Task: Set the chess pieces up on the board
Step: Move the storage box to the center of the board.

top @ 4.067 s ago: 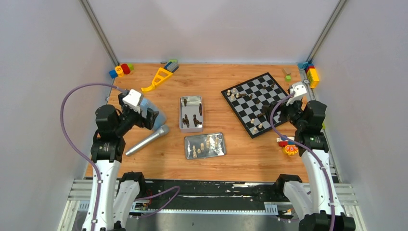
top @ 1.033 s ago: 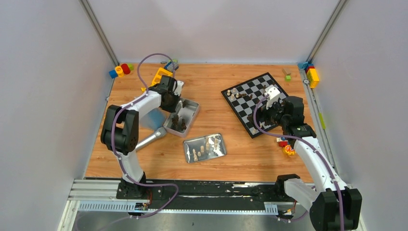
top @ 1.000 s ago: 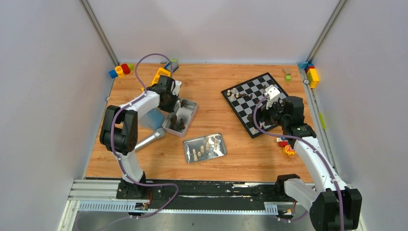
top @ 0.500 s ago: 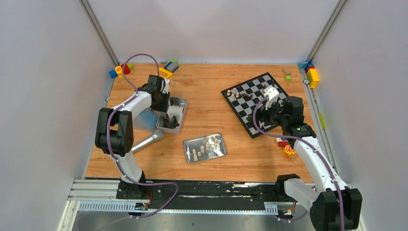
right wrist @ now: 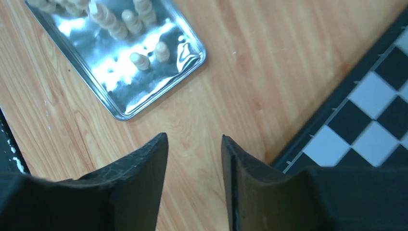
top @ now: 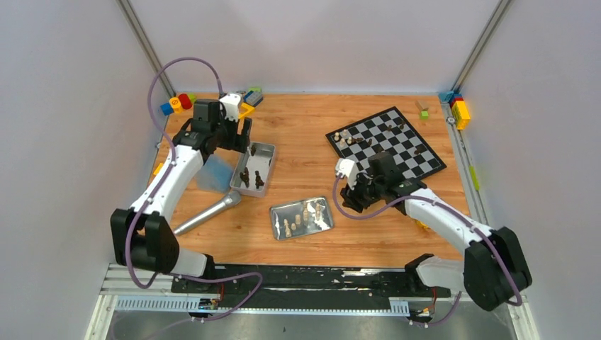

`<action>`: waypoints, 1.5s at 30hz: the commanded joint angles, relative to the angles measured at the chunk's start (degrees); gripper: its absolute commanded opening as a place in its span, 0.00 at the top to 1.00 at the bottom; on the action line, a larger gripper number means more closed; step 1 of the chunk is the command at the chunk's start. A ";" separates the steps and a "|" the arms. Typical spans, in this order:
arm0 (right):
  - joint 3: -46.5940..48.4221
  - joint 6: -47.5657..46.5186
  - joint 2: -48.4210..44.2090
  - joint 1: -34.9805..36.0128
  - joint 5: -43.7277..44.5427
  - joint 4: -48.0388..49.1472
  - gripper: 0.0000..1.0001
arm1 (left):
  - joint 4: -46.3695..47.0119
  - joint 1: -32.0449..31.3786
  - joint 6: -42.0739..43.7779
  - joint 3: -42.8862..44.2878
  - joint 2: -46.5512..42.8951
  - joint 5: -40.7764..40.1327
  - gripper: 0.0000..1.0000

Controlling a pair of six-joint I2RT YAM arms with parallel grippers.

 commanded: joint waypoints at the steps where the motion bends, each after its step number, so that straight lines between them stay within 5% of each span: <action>1: 2.29 -6.31 6.99 3.18 2.86 -1.18 0.59 | -0.22 0.25 2.93 0.07 -6.76 4.72 0.07; 13: 6.97 -8.25 22.33 14.85 4.68 -0.02 0.82 | -5.13 0.24 7.73 2.33 -15.82 4.74 0.05; 33: 29.98 2.52 41.02 32.98 0.39 6.44 0.85 | -10.49 0.20 12.59 7.33 -20.19 -3.06 0.04; 45: 44.35 6.35 49.90 35.95 -1.93 4.00 0.84 | -10.03 0.25 13.23 9.25 -17.72 -2.04 0.03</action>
